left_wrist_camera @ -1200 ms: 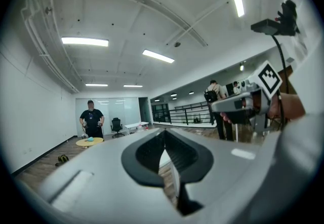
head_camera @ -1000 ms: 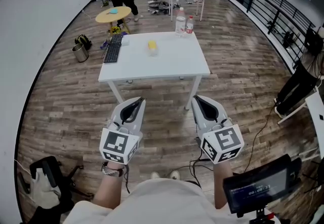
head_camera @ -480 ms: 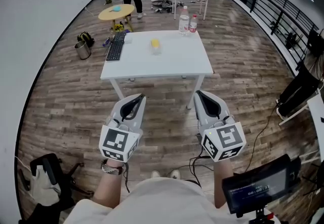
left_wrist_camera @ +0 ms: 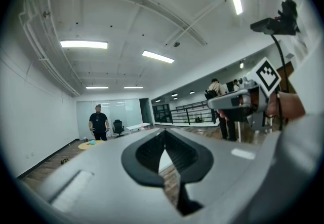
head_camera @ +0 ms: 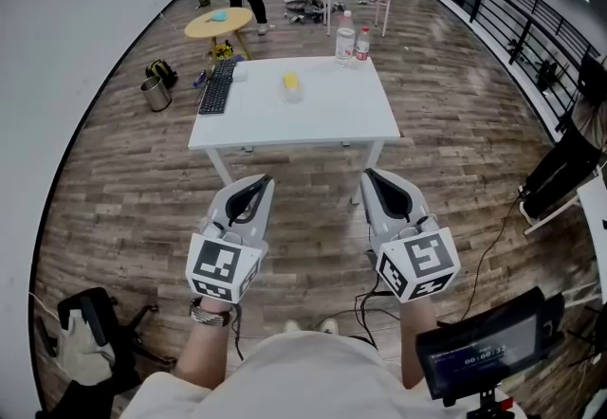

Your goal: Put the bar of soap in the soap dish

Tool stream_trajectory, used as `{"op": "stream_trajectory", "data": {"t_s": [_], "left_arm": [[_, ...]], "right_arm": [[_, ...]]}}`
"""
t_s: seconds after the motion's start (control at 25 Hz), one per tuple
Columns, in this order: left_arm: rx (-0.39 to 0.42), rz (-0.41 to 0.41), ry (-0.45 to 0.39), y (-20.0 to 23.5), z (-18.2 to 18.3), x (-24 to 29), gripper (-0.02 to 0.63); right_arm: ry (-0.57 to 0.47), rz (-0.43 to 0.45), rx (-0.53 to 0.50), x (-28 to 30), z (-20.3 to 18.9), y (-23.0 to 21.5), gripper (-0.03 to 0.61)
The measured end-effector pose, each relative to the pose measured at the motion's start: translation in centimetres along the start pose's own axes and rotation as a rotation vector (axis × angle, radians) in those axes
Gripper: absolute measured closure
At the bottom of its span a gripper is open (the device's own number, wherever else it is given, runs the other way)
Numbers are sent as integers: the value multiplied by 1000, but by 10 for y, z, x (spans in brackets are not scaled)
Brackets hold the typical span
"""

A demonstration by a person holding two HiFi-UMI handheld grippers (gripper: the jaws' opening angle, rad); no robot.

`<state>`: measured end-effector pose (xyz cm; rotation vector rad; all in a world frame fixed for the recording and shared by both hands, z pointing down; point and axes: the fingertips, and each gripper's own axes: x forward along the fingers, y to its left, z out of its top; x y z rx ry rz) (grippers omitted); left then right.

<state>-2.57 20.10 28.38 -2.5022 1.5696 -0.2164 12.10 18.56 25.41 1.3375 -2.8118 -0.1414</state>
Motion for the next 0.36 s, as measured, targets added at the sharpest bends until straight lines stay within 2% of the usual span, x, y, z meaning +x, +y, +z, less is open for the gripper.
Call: {"op": "stream_trajectory", "data": {"t_s": [0.36], "left_arm": [[5,-1,2,-3,-2,-1,606]], "right_arm": [[-2,3,6,-1,-2,0,577]]}}
